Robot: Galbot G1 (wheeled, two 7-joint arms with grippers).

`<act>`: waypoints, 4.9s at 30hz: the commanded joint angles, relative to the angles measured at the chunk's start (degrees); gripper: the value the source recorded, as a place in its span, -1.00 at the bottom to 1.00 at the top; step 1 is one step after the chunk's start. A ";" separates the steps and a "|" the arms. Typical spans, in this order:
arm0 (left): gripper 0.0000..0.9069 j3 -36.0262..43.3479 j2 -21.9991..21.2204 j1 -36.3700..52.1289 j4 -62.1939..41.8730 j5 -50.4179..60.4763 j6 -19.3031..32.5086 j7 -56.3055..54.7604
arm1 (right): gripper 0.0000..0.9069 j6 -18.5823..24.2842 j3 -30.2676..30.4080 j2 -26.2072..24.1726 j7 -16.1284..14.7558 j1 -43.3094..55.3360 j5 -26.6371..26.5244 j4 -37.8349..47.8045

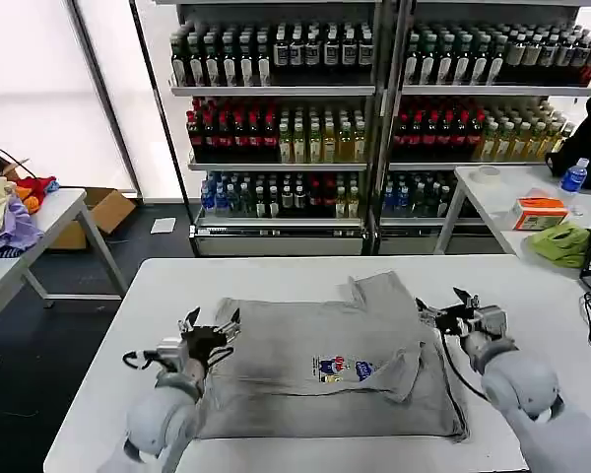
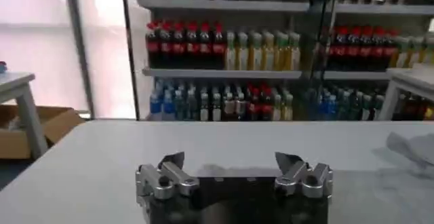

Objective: Fold and organize the clothes.

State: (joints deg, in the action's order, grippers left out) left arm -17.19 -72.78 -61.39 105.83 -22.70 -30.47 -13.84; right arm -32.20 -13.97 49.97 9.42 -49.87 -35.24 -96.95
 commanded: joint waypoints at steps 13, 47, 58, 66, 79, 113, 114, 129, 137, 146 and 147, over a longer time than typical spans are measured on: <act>1.00 7.84 0.82 21.57 -24.17 -2.06 -2.58 2.47 | 1.00 0.69 15.24 12.51 -2.18 26.30 -1.19 29.25; -0.98 7.06 1.33 15.84 -22.10 -2.59 -2.69 3.05 | 1.00 1.66 10.57 17.53 -2.76 20.33 2.51 32.26; -0.98 7.75 1.05 13.45 -22.05 -2.24 -2.67 4.35 | -1.00 0.83 9.02 18.51 -1.77 17.73 2.66 31.70; -0.98 7.13 1.36 12.19 -21.29 -2.24 -2.61 4.65 | -1.00 0.54 8.42 19.00 -0.81 16.40 2.73 30.51; -0.98 6.51 -0.30 13.02 -20.52 -3.18 4.70 4.63 | -1.00 1.79 3.40 19.99 -2.23 14.29 2.47 26.16; -1.00 2.12 4.73 4.40 -7.60 -3.94 5.79 5.80 | -1.00 1.81 -1.06 15.00 1.72 1.51 1.36 1.34; -1.00 1.95 4.85 3.79 -7.20 -3.91 5.71 5.78 | -1.00 1.72 -1.33 14.93 2.07 0.50 1.36 0.36; -1.00 0.43 5.73 -2.86 -2.39 -2.22 5.66 6.49 | -1.00 1.19 -6.46 14.32 4.36 -15.19 2.30 -11.01; -0.98 -0.12 6.96 -5.72 -0.21 -1.57 5.73 7.17 | -1.00 1.90 -12.62 14.72 4.83 -21.81 2.59 -15.35; -0.98 -0.74 6.87 -7.47 1.47 -1.18 5.79 7.56 | -1.00 2.22 -18.98 12.79 4.44 -27.34 1.00 -19.18; -0.98 -0.80 6.93 -7.76 1.55 -1.12 5.81 7.77 | -1.00 2.34 -19.06 12.82 4.42 -27.97 1.13 -19.31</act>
State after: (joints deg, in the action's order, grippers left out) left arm -17.51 -66.30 -66.81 105.71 -24.20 -24.73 -6.42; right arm -30.08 -28.00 63.57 13.81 -71.27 -33.55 -112.32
